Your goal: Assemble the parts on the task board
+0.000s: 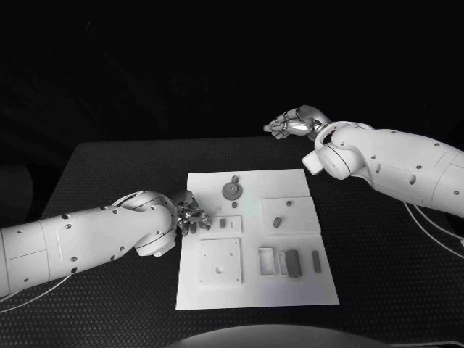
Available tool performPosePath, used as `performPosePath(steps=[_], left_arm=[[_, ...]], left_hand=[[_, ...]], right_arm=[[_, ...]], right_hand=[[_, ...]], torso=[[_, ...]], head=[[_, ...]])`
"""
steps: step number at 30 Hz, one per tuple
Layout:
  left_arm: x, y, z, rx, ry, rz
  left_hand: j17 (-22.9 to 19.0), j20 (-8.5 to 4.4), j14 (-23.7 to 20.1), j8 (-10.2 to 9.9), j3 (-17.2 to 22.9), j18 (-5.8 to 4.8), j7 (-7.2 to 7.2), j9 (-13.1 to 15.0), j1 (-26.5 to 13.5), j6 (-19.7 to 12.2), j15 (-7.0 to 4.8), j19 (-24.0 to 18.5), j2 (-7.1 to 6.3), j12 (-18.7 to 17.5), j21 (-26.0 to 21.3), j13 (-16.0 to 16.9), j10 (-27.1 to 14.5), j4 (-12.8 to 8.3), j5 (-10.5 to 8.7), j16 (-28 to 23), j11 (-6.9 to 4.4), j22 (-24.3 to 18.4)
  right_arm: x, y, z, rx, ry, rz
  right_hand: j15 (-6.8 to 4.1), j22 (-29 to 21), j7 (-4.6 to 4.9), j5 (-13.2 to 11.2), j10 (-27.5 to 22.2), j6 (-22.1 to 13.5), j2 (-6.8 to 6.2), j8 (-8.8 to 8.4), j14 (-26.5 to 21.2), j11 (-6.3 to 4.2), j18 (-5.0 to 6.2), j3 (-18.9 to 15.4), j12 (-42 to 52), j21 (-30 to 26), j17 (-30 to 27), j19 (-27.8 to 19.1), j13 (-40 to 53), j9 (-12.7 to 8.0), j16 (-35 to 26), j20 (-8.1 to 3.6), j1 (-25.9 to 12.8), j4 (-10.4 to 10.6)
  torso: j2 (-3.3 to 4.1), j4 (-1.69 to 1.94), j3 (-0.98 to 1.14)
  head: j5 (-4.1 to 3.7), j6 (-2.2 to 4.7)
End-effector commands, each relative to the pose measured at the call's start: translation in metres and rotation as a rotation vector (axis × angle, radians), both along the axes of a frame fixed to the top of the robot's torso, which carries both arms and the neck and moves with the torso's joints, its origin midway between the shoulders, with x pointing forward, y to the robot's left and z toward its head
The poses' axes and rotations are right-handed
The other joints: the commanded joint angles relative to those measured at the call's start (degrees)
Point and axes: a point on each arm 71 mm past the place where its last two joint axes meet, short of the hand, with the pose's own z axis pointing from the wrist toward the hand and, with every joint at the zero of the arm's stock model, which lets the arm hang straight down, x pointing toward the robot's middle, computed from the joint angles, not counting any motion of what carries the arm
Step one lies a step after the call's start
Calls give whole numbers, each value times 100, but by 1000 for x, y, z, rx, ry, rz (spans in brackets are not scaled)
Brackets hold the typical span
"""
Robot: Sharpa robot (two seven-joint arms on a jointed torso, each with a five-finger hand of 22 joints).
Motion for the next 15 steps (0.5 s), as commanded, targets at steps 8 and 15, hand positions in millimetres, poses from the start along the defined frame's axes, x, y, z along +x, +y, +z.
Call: performPosePath(steps=[8, 15], left_arm=[[1, -3, 3, -35, -51, 7], [0, -1, 1, -25, -68, -1]], left_hand=[[8, -9, 44, 49, 10, 13, -242, 11, 128, 276, -14, 52, 47, 43, 44, 14, -19, -35, 25, 34, -71, 134], [7, -9, 46, 53, 11, 12, -243, 10, 128, 275, -15, 55, 50, 45, 47, 15, -20, -31, 27, 35, -72, 133]], right_arm=[[-1, 2, -3, 2, 4, 16], [-1, 2, -4, 1, 7, 16]], right_hand=[[33, 9, 231, -2, 60, -40, -31, 28, -2, 3, -66, 5, -43, -41, -11, 37, 8, -7, -31, 13, 0, 33], [33, 11, 231, -2, 63, -41, -30, 29, -2, 3, -65, 5, -49, -45, -14, 39, 9, -8, -31, 12, -1, 34]], torso=[[-1, 3, 4], [-2, 7, 5]], head=[[11, -7], [14, 14]])
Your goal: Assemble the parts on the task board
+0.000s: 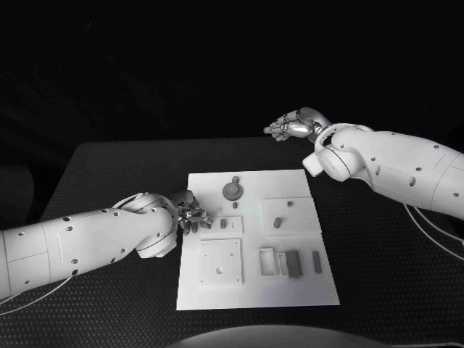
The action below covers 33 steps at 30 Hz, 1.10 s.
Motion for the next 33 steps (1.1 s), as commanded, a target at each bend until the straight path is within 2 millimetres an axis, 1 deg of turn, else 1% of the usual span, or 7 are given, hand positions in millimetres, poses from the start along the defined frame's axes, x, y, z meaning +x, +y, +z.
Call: performPosePath(steps=[1, 3, 9, 17, 20, 30, 33], left_arm=[[1, -1, 2, -6, -38, -12], [1, -1, 2, -3, -38, -16], [0, -3, 2, 6, -50, -27], [0, -3, 1, 4, -53, -22], [1, -3, 0, 4, -54, -20], [0, -3, -5, 9, -61, -15], [0, -2, -6, 12, -62, -16]], left_hand=[[8, 11, 26, 22, 5, 11, -241, 8, 118, 276, 5, 35, 60, 22, 25, 9, -20, -23, 28, 35, -73, 134], [8, 11, 26, 23, 6, 11, -241, 8, 117, 275, 4, 35, 60, 22, 26, 9, -21, -22, 28, 35, -73, 134], [7, 10, 27, 26, 6, 10, -241, 7, 115, 274, 3, 36, 61, 23, 28, 10, -22, -18, 28, 34, -74, 133], [6, 9, 29, 29, 6, 9, -242, 6, 112, 272, 1, 38, 61, 25, 31, 10, -23, -12, 28, 34, -75, 132], [6, 7, 32, 32, 6, 9, -243, 6, 110, 272, -1, 41, 62, 26, 33, 11, -23, -9, 28, 35, -76, 132], [5, 5, 36, 37, 8, 10, -244, 5, 109, 271, -4, 44, 60, 29, 37, 11, -23, -6, 29, 35, -77, 131], [4, 4, 36, 38, 8, 10, -244, 5, 109, 271, -5, 45, 60, 29, 37, 11, -23, -5, 29, 35, -77, 131]], right_arm=[[0, 2, 0, 2, 1, 17], [-1, 2, -1, 2, 2, 18], [-1, 1, -1, 1, 2, 17], [-1, 2, -1, 3, 4, 20], [-1, 2, -1, 3, 4, 18], [-1, 2, -1, 3, 5, 20], [-1, 2, -1, 3, 6, 21]], right_hand=[[33, 6, 232, -2, 43, -41, -30, 29, -2, -17, -65, 4, -28, -24, -9, 40, 9, -9, -31, 12, -1, 34], [33, 7, 232, -2, 44, -41, -29, 30, -2, -17, -65, 4, -30, -25, -9, 40, 9, -9, -31, 12, 0, 34], [33, 9, 233, -2, 47, -42, -28, 31, -1, -17, -64, 4, -34, -28, -11, 43, 9, -9, -31, 12, 0, 35], [33, 12, 233, -2, 51, -43, -27, 32, -1, -16, -63, 4, -40, -32, -14, 47, 9, -10, -31, 11, 1, 34], [33, 13, 234, -2, 52, -43, -27, 33, -1, -16, -62, 4, -43, -33, -16, 49, 9, -10, -31, 11, 0, 35], [34, 16, 234, -2, 56, -44, -28, 34, -2, -16, -61, 4, -49, -38, -19, 53, 10, -11, -32, 10, 0, 34], [34, 16, 234, -2, 56, -45, -29, 34, -2, -16, -61, 4, -51, -39, -20, 53, 10, -11, -32, 10, 1, 34]], torso=[[-3, 3, 2], [-5, 4, 2], [0, -7, -2], [-1, -5, 0], [0, -4, -1], [3, -6, -6], [1, -5, -4]], head=[[4, 2], [-3, 2], [0, 2], [-3, -7], [-9, -17], [-10, -17], [-12, -24]])
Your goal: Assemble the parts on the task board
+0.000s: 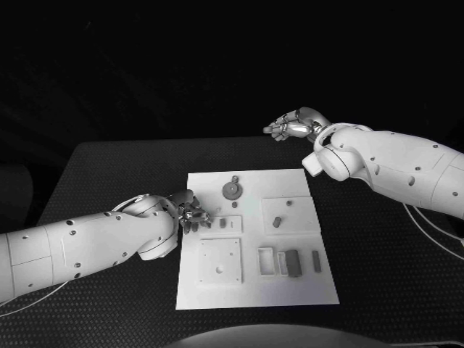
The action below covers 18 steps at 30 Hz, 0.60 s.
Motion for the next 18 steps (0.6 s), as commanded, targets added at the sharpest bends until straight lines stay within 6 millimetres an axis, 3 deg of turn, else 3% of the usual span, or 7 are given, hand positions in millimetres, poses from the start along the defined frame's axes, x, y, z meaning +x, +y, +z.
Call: performPosePath(steps=[1, 18], left_arm=[[0, 0, -1, 2, -16, -5], [-4, -1, -5, 22, 5, -30]], left_hand=[[6, 2, 37, -38, 28, 10, -235, -23, 109, 280, -5, 47, 59, 30, 38, 8, -22, -9, 16, 36, -77, 128], [5, -4, 48, -24, 27, 9, -239, -24, 104, 283, -14, 56, 47, 40, 48, 11, -17, -1, 18, 39, -81, 127]], right_arm=[[-1, 2, 0, 2, 3, 20], [-1, 1, -4, 2, 12, 22]], right_hand=[[34, 6, 235, -2, 36, -45, -29, 34, -3, 4, -61, 3, -30, -40, -10, 33, 10, -8, -32, -10, 1, 33], [36, 11, 235, -2, 42, -48, -28, 36, -9, 4, -61, 2, -41, -49, -16, 37, 10, -9, -36, -10, -1, 36]], torso=[[0, 0, 0], [-2, 0, 5]], head=[[2, -12], [-5, -41]])
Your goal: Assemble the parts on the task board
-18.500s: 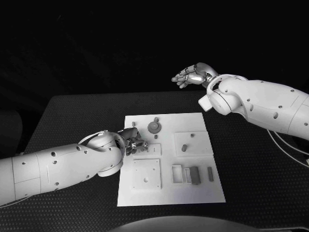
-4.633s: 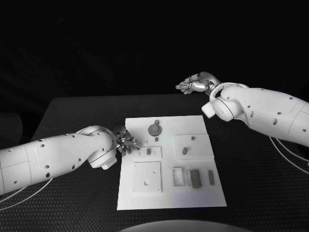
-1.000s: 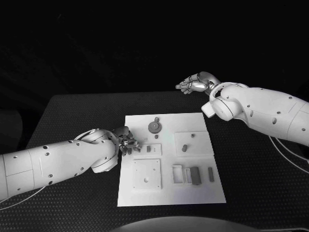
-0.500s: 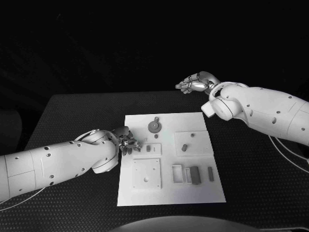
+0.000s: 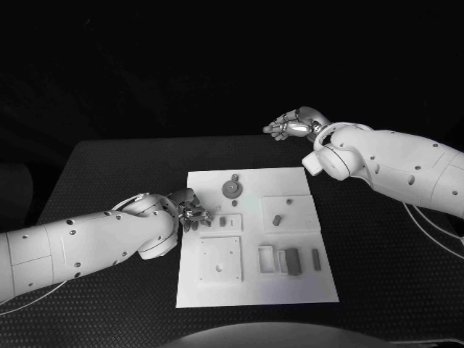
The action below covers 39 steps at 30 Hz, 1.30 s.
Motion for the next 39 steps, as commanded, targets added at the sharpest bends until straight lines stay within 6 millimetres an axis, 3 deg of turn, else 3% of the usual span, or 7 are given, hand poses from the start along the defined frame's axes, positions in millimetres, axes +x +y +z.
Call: performPosePath(steps=[1, 31, 39], left_arm=[[-4, -1, -5, 19, 15, -23], [-11, -6, -11, 80, -37, -99], [-10, -5, -12, 65, -33, -82]], left_hand=[[6, -3, 42, -1, 27, 9, -239, -7, 103, 283, -8, 55, 45, 41, 25, 7, -37, 14, 19, 40, -61, 129], [-6, -21, 51, -16, 34, -2, -221, -59, 68, 212, -30, 60, -54, 64, 42, 14, -46, 113, -2, 35, -49, 122], [-12, -37, 42, -15, -85, -16, -206, -98, -130, 177, -46, 59, -279, 82, 44, 24, -67, 345, -64, 33, -36, 114]], right_arm=[[-1, 1, -1, 2, 6, 19], [-2, -1, -6, 2, 14, 17], [-2, -1, -6, 2, 15, 16]], right_hand=[[36, 6, 235, -2, 43, -48, -27, 36, -9, 5, -61, 2, -20, -27, -6, 38, 10, -10, -36, -10, -1, 36], [38, 15, 238, -2, 54, -50, -22, 40, -12, 6, -61, -2, -38, -44, -16, 43, 11, -13, -37, -9, -10, 44], [39, 17, 239, -2, 57, -51, -23, 41, -12, 7, -61, -3, -42, -48, -18, 44, 11, -13, -37, -9, -12, 45]], torso=[[-2, 0, 5], [-1, -3, 2], [-1, -2, 5]], head=[[-3, -2], [-19, -34], [-23, -34]])
